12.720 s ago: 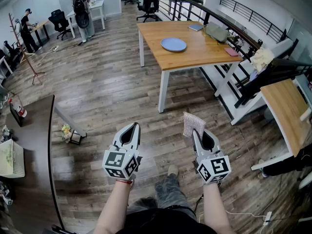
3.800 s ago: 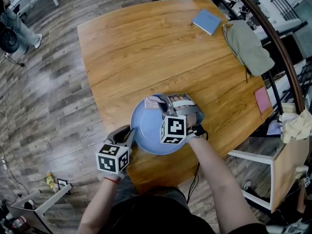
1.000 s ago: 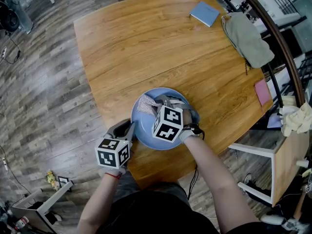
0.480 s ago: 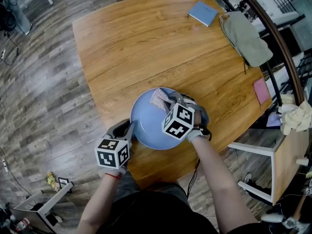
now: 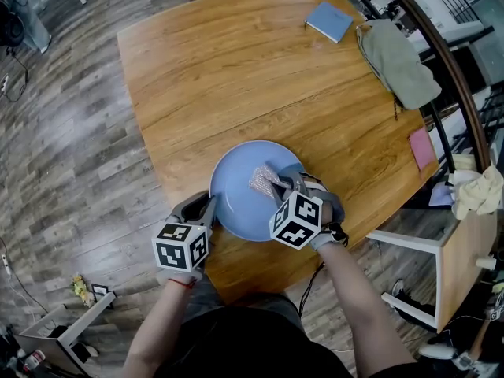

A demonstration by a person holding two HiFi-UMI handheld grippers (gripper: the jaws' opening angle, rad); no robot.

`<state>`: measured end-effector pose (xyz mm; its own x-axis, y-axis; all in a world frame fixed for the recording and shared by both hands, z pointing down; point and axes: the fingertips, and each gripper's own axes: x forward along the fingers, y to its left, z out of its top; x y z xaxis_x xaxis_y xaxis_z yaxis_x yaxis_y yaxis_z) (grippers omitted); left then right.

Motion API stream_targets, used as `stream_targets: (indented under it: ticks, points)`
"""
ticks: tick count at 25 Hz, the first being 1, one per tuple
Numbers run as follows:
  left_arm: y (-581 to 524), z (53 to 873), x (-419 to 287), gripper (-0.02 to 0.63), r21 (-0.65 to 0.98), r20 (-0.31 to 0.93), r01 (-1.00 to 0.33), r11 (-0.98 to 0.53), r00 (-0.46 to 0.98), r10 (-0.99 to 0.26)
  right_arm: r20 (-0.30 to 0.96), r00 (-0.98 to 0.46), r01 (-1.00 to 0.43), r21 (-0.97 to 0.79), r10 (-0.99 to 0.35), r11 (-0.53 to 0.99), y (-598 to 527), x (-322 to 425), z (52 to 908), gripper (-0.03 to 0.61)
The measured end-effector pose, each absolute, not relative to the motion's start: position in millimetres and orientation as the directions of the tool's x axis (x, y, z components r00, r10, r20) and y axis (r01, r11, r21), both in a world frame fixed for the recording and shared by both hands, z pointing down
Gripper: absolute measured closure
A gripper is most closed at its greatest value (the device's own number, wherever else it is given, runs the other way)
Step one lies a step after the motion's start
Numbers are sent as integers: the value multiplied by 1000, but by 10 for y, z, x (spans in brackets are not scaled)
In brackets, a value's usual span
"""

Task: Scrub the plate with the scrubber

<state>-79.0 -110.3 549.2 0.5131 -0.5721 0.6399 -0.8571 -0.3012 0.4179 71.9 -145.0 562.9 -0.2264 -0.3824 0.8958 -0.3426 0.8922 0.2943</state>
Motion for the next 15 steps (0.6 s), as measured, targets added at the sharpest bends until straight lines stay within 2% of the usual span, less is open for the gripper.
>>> stream_targets:
  ticks: [9,15]
  points:
    - [-1105,5490,-786,564,421,640,-858,-295,511,-573,915,-318,-236,179,-250,955,-975,232,5656,502]
    - [-1114,5502,-789,563,423,640,-858,-292,511,-574,906,-363,-210,146,-216,967,-1001,-32,5686,500]
